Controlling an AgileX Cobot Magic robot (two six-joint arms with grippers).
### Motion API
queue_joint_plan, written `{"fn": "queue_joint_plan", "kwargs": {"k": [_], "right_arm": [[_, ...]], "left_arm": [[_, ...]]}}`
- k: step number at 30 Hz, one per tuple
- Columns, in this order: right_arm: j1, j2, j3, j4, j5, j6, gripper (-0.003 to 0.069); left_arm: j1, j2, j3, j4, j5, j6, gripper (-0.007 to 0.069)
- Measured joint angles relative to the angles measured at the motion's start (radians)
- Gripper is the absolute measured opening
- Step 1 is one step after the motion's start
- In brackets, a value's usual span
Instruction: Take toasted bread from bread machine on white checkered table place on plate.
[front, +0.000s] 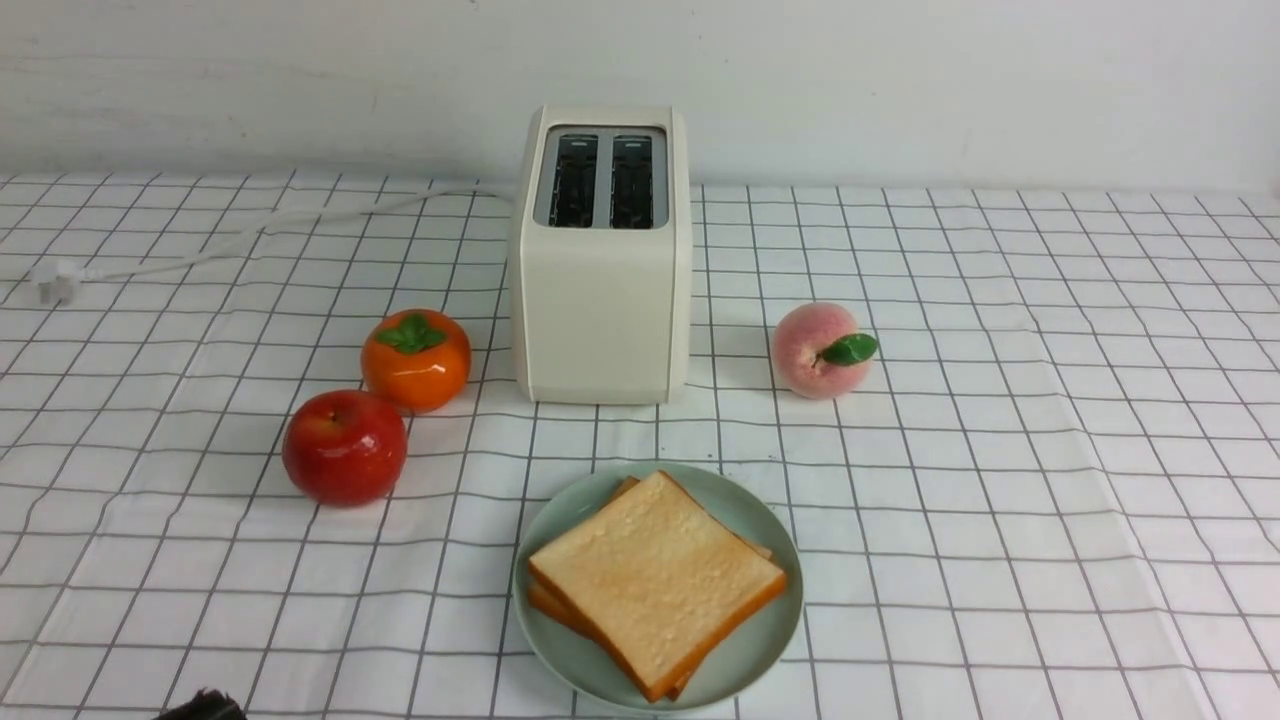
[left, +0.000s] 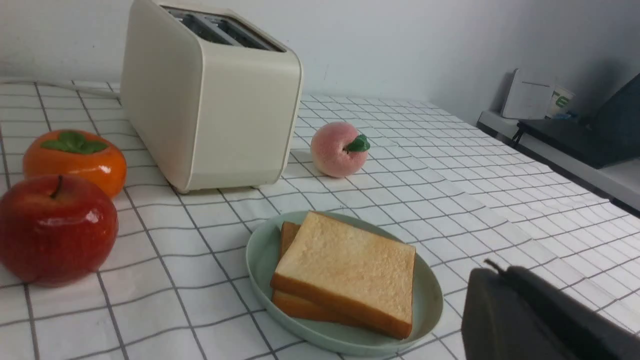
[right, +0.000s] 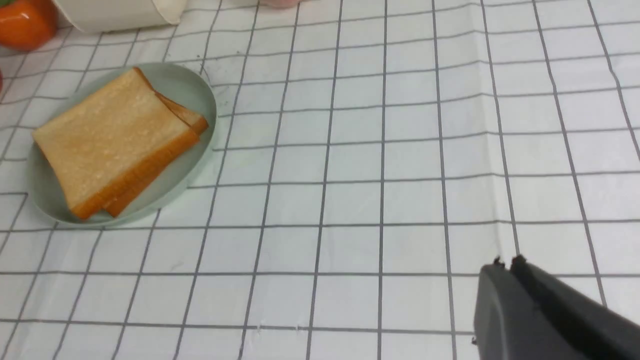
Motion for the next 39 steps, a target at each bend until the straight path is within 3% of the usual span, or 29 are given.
{"fn": "queue_joint_plan", "kwargs": {"k": [12, 16, 20, 23, 39], "right_arm": [[-0.002, -0.007, 0.033, -0.011, -0.020, 0.002, 0.0010], [-0.096, -0.082, 0.112, -0.077, -0.220, -0.021, -0.0005], [-0.190, -0.169, 0.313, -0.061, -0.480, -0.140, -0.0019], [-0.200, -0.232, 0.467, -0.058, -0.576, -0.187, -0.0018], [-0.200, -0.245, 0.520, -0.111, -0.546, -0.208, -0.0015]], "left_arm": [[0.000, 0.000, 0.013, 0.000, 0.000, 0.000, -0.0013], [0.000, 0.000, 0.013, 0.000, 0.000, 0.000, -0.0013], [0.000, 0.000, 0.015, 0.000, 0.000, 0.000, -0.0013], [0.000, 0.000, 0.021, -0.001, 0.000, 0.000, -0.0013], [0.000, -0.001, 0.023, -0.001, 0.000, 0.000, -0.0012]]}}
